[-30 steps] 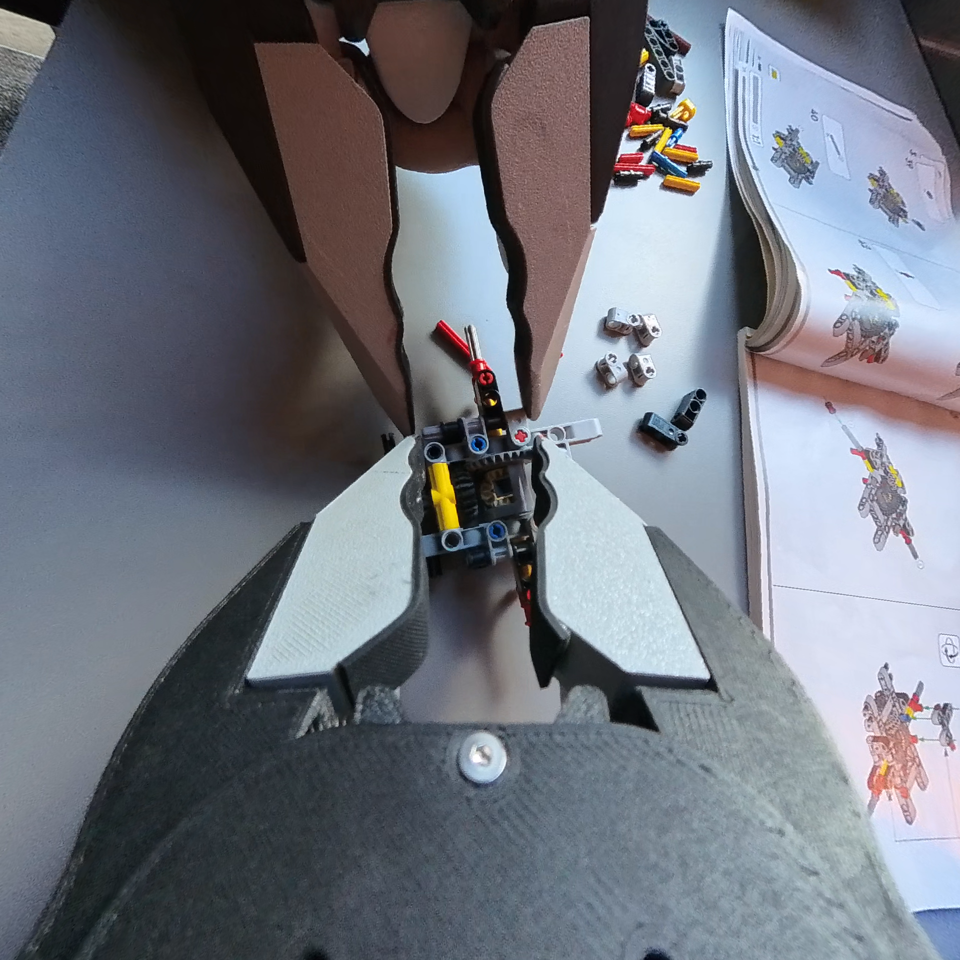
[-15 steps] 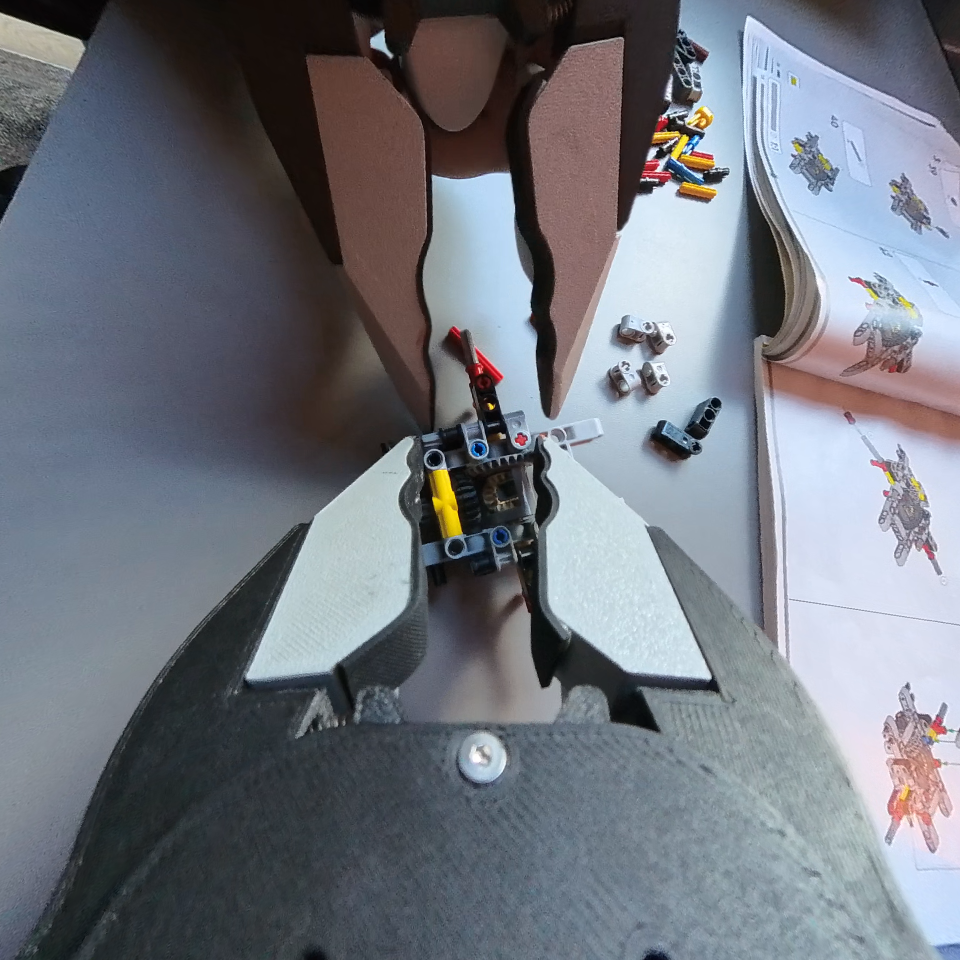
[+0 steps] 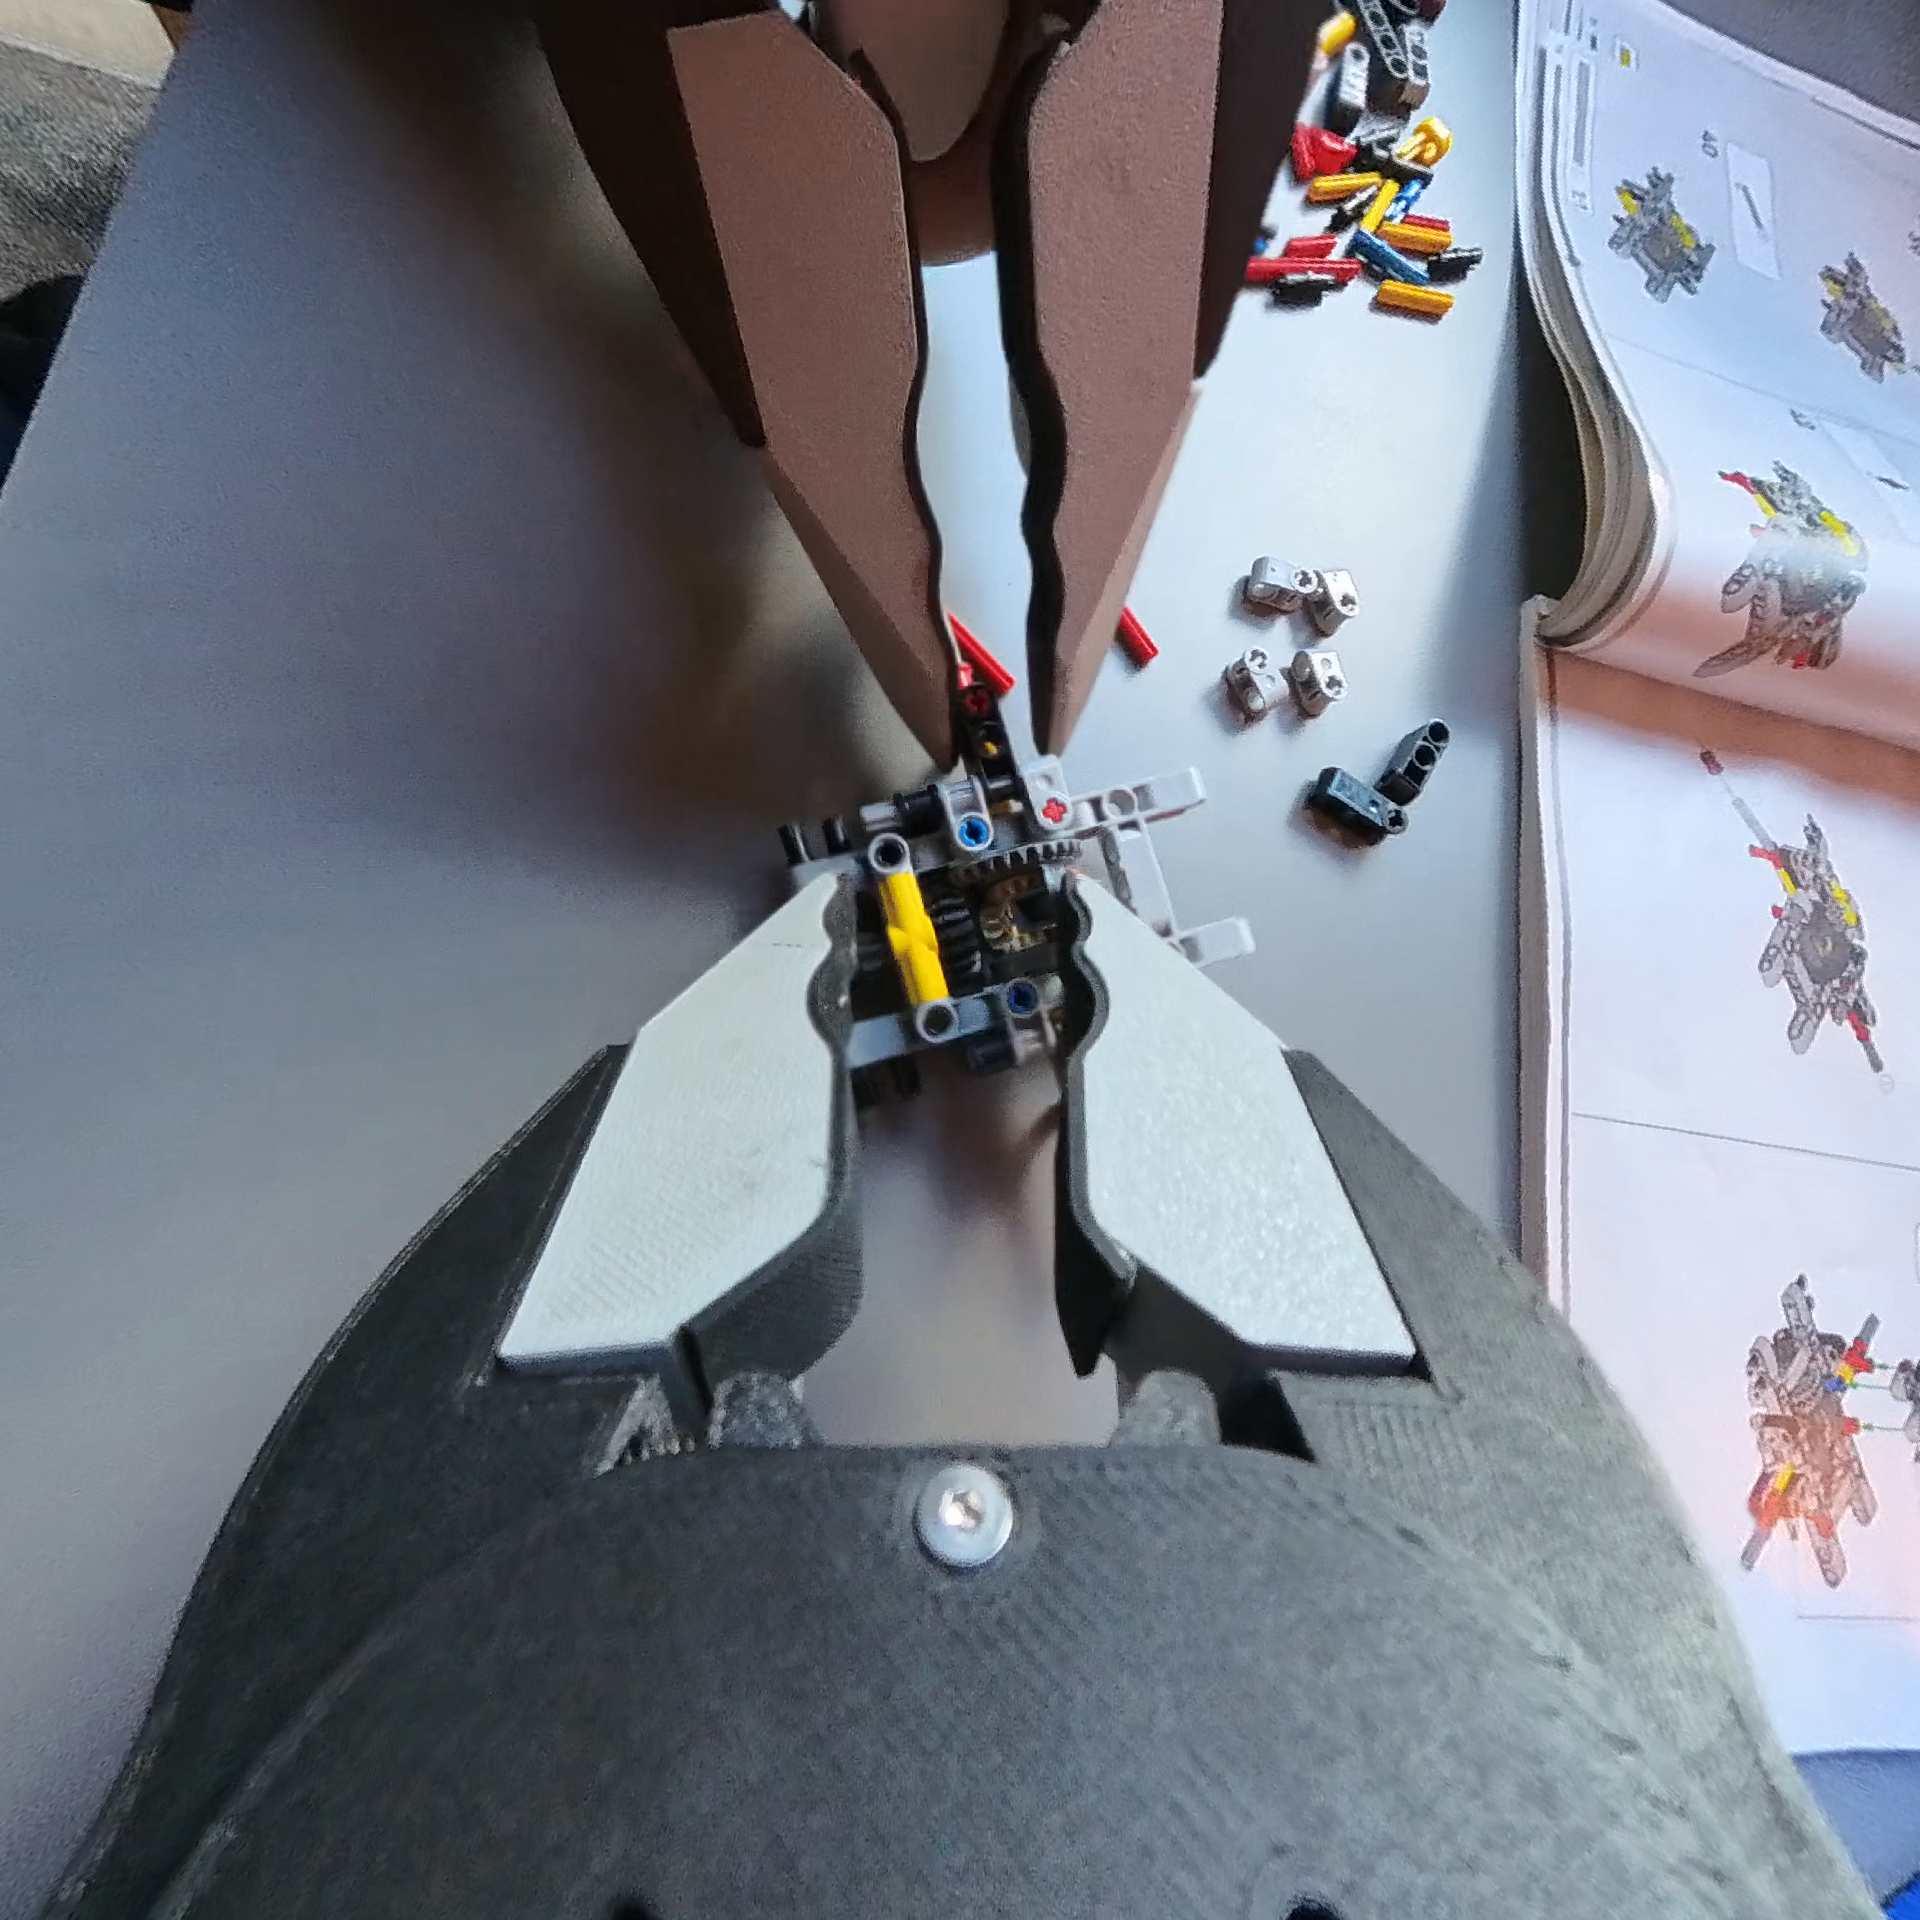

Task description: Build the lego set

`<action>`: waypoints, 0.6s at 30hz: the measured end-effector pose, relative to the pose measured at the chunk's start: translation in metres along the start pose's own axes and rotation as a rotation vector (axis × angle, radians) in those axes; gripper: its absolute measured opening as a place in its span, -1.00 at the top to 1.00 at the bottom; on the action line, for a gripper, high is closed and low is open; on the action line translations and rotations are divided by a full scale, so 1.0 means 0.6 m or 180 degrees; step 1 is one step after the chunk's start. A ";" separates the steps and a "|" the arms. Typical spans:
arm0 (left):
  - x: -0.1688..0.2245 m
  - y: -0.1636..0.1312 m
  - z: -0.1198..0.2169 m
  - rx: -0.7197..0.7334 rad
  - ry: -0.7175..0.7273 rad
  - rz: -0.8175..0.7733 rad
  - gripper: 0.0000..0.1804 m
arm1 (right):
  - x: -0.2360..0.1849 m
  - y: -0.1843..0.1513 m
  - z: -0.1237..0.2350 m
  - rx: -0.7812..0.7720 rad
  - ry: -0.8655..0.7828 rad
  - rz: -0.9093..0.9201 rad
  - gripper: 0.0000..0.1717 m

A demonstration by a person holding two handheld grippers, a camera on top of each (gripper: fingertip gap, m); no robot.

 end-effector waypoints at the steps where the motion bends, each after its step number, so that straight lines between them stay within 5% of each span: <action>1: -0.002 0.000 0.000 0.0003 0.0023 -0.0005 0.85 | 0.002 -0.001 0.001 -0.0004 0.0000 -0.0020 0.62; 13: -0.011 -0.003 0.009 -0.0071 0.0079 -0.0133 0.73 | 0.001 0.006 -0.009 0.0004 -0.0063 -0.0073 0.63; 15: -0.008 -0.003 0.016 -0.0061 0.0004 -0.0127 0.54 | 0.002 0.006 -0.011 -0.0007 -0.0089 -0.0061 0.63; 18: 0.001 0.004 0.020 0.0033 -0.0130 -0.0053 0.52 | 0.002 0.007 -0.012 -0.0007 -0.0094 -0.0063 0.62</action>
Point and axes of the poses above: each gripper's, where its closed fingertips meet, z back along the fingers, y out of its top, x = y × z across the jaws, the point moved 2 cm from there along z, back along the fingers, and after that the axes turned 11 degrees about -y, right-handed, at the moved point
